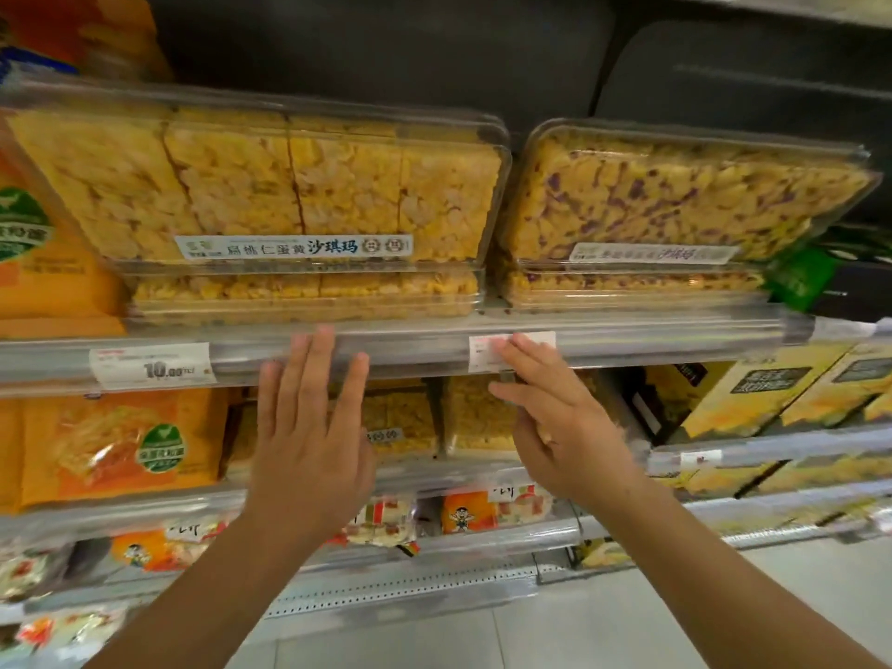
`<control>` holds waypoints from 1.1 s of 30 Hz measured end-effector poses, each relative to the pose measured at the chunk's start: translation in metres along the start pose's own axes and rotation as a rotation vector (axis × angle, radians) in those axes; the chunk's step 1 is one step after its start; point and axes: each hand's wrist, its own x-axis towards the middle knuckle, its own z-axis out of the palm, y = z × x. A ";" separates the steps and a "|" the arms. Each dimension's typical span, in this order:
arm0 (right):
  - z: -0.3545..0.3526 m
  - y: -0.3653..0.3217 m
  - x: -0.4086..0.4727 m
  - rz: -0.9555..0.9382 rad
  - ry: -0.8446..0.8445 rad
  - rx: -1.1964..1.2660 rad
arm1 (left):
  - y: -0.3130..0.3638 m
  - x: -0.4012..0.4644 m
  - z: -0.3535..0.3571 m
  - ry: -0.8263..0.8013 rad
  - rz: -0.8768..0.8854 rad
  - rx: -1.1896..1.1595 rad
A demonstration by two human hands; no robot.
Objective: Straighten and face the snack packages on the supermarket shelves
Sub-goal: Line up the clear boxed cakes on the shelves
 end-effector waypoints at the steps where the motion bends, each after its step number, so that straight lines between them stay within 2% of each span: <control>1: 0.005 0.001 -0.012 0.005 0.051 0.041 | 0.010 -0.008 0.004 -0.015 0.050 -0.072; 3: 0.015 0.004 -0.041 0.092 0.091 0.120 | 0.035 -0.023 0.014 -0.164 0.071 -0.240; 4: 0.019 0.004 -0.055 0.215 0.073 0.142 | 0.050 -0.028 0.020 -0.284 -0.038 -0.345; 5: 0.022 0.004 -0.064 0.409 0.034 0.174 | 0.064 -0.028 0.025 -0.423 -0.244 -0.461; 6: 0.025 0.005 -0.070 0.656 -0.021 0.255 | 0.077 -0.023 0.030 -0.573 -0.530 -0.607; 8: 0.032 0.012 -0.074 1.166 -0.152 0.553 | 0.097 -0.007 0.044 -0.717 -1.112 -0.934; 9: 0.036 0.016 -0.075 1.367 -0.212 0.722 | 0.103 0.000 0.052 -0.730 -1.317 -1.038; 11: 0.043 0.026 -0.073 1.574 -0.308 1.016 | 0.111 0.012 0.070 -0.738 -1.521 -1.151; 13: 0.048 0.033 -0.070 1.609 -0.321 1.255 | 0.117 0.019 0.080 -0.722 -1.602 -1.212; 15: 0.054 0.039 -0.068 1.585 -0.302 1.373 | 0.122 0.022 0.089 -0.684 -1.661 -1.257; 18: 0.059 0.042 -0.065 1.562 -0.308 1.377 | 0.127 0.026 0.093 -0.613 -1.731 -1.269; 23: 0.063 0.042 -0.066 1.543 -0.399 1.295 | 0.127 0.027 0.090 -0.472 -1.745 -1.179; 29: 0.078 0.020 -0.051 1.516 -0.562 1.361 | 0.099 0.020 0.071 -0.271 -1.642 -1.127; 33: 0.094 -0.003 -0.041 1.425 -0.634 1.293 | 0.051 0.010 0.050 -0.253 -1.511 -1.053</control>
